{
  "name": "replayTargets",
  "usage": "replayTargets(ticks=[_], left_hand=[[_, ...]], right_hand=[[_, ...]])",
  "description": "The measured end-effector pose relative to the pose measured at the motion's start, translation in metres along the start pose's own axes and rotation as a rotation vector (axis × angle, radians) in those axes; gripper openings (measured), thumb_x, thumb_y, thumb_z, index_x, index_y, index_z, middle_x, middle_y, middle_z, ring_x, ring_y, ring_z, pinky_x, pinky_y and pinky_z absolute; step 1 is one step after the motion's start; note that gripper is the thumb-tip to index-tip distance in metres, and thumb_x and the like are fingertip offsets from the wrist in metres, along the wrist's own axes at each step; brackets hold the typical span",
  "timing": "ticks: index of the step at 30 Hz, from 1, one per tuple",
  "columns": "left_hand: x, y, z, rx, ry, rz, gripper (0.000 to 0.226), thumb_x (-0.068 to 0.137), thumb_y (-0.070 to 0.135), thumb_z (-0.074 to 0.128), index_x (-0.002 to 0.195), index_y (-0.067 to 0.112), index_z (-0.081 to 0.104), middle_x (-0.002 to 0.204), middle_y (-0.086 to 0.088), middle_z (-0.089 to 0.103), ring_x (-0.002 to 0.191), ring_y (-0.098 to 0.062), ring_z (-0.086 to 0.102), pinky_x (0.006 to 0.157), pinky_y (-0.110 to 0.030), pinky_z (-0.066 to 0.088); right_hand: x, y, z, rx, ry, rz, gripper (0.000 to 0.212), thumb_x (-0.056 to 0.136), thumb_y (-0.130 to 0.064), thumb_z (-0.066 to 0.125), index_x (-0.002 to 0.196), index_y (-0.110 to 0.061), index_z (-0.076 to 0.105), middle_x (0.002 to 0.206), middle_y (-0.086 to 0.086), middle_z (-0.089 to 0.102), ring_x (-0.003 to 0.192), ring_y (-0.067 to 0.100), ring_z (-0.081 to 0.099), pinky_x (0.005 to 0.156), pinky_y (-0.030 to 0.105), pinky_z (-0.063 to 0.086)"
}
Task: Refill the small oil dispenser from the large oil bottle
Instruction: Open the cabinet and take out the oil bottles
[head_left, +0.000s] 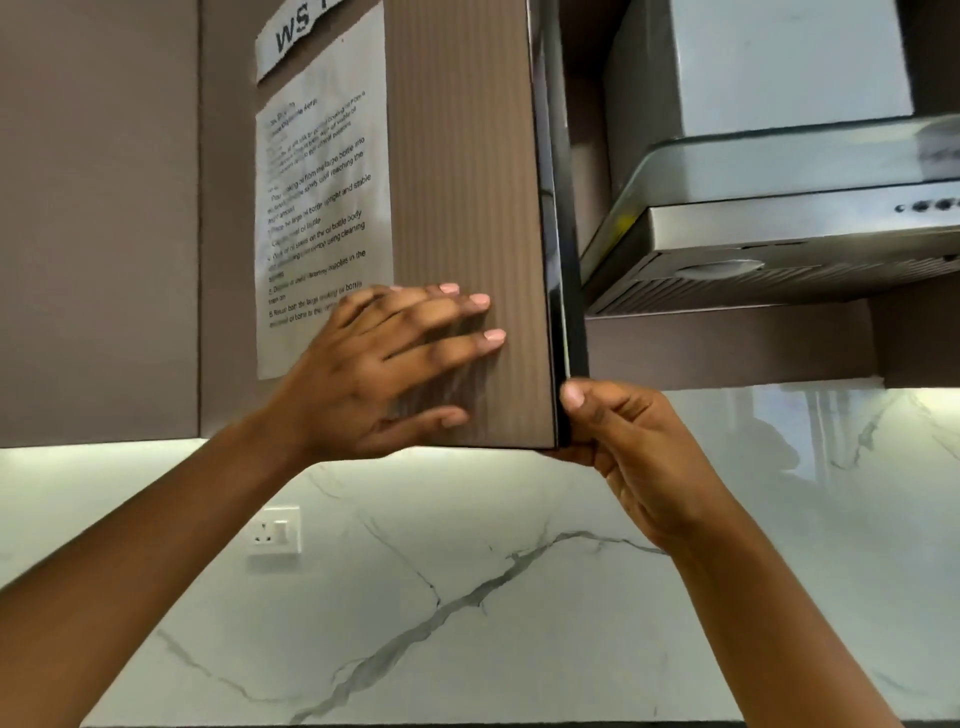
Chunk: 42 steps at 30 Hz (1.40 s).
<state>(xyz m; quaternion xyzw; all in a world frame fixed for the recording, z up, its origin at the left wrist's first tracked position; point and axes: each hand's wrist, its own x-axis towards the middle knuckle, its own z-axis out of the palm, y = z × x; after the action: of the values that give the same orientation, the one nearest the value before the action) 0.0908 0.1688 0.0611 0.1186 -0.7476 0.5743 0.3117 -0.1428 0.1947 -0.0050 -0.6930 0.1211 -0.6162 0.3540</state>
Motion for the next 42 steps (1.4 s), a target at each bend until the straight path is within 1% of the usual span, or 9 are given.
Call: replayTargets(ticks=[6, 12, 14, 17, 20, 23, 30, 35, 42], left_hand=[[0.056, -0.002, -0.100, 0.111, -0.077, 0.072, 0.042, 0.097, 0.037, 0.037, 0.116, 0.015, 0.067, 0.135, -0.008, 0.056, 0.135, -0.030, 0.040, 0.111, -0.059, 0.022], [0.056, -0.022, -0.184, 0.322, -0.428, 0.219, 0.034, 0.092, 0.033, 0.040, 0.087, 0.011, 0.066, 0.095, -0.014, 0.070, 0.110, -0.038, 0.059, 0.106, -0.062, 0.028], [0.051, -0.025, -0.205, 0.353, -0.500, 0.214, 0.035, 0.091, 0.034, 0.039, 0.083, 0.012, 0.064, 0.087, -0.013, 0.068, 0.101, -0.038, 0.061, 0.101, -0.062, 0.033], [0.037, -0.031, -0.237, 0.404, -0.594, 0.158, 0.040, 0.090, 0.037, 0.038, 0.081, 0.010, 0.068, 0.085, -0.012, 0.068, 0.096, -0.037, 0.061, 0.107, -0.056, 0.031], [0.025, -0.037, -0.268, 0.456, -0.712, 0.113, 0.043, 0.089, 0.038, 0.038, 0.086, 0.011, 0.071, 0.091, -0.011, 0.069, 0.100, -0.035, 0.061, 0.110, -0.056, 0.026], [0.009, -0.047, -0.295, 0.540, -0.845, 0.070, 0.044, 0.088, 0.039, 0.038, 0.094, 0.013, 0.073, 0.098, -0.011, 0.070, 0.104, -0.035, 0.061, 0.111, -0.059, 0.024], [-0.034, -0.075, -0.336, 0.697, -1.101, -0.046, 0.051, 0.088, 0.049, 0.033, 0.119, 0.024, 0.064, 0.122, -0.004, 0.065, 0.121, -0.028, 0.054, 0.115, -0.055, 0.019], [-0.071, -0.100, -0.356, 0.788, -1.225, -0.158, 0.061, 0.093, 0.058, 0.019, 0.129, 0.024, 0.055, 0.133, -0.004, 0.058, 0.126, -0.028, 0.050, 0.111, -0.055, 0.027], [-0.141, -0.138, -0.370, 0.820, -1.303, -0.361, 0.056, 0.090, 0.051, 0.032, 0.137, 0.024, 0.047, 0.145, -0.006, 0.047, 0.135, -0.028, 0.041, 0.110, -0.052, 0.030]], right_hand=[[-0.005, -0.014, 0.072, 0.094, -0.272, -0.151, 0.039, 0.078, -0.027, 0.067, 0.116, -0.017, 0.066, 0.109, -0.001, 0.070, 0.103, 0.014, 0.064, 0.080, 0.025, 0.053], [-0.001, -0.016, 0.145, -0.011, -0.438, -0.067, 0.097, 0.054, -0.066, 0.066, 0.139, -0.058, 0.020, 0.149, -0.022, 0.031, 0.137, 0.010, 0.033, 0.106, 0.046, 0.039], [0.000, -0.023, 0.168, -0.034, -0.489, -0.035, 0.105, 0.054, -0.072, 0.068, 0.135, -0.066, 0.001, 0.153, -0.028, 0.010, 0.141, 0.009, 0.019, 0.109, 0.039, 0.031], [-0.003, -0.030, 0.202, -0.029, -0.522, -0.024, 0.112, 0.061, -0.064, 0.067, 0.138, -0.058, -0.014, 0.153, -0.030, -0.005, 0.142, 0.008, 0.014, 0.103, 0.027, 0.027], [-0.003, -0.028, 0.246, 0.003, -0.508, -0.077, 0.116, 0.070, -0.058, 0.070, 0.139, -0.049, -0.024, 0.153, -0.025, -0.016, 0.145, 0.017, 0.010, 0.114, 0.045, 0.027], [-0.004, -0.025, 0.289, -0.064, -0.477, -0.150, 0.121, 0.073, -0.060, 0.066, 0.137, -0.039, -0.034, 0.150, -0.017, -0.033, 0.143, 0.013, -0.020, 0.118, 0.049, 0.009], [-0.003, -0.017, 0.376, -0.173, -0.321, -0.284, 0.122, 0.072, -0.071, 0.057, 0.141, -0.024, -0.033, 0.150, -0.001, -0.037, 0.138, 0.021, -0.033, 0.108, 0.038, -0.016], [0.006, -0.004, 0.437, -0.287, -0.237, -0.265, 0.121, 0.069, -0.078, 0.050, 0.144, -0.020, -0.026, 0.152, 0.006, -0.032, 0.140, 0.030, -0.028, 0.109, 0.048, -0.014], [0.030, 0.027, 0.514, -0.392, -0.174, -0.263, 0.122, 0.063, -0.083, 0.047, 0.147, -0.015, -0.010, 0.157, 0.015, -0.012, 0.142, 0.038, -0.014, 0.109, 0.062, -0.003]])
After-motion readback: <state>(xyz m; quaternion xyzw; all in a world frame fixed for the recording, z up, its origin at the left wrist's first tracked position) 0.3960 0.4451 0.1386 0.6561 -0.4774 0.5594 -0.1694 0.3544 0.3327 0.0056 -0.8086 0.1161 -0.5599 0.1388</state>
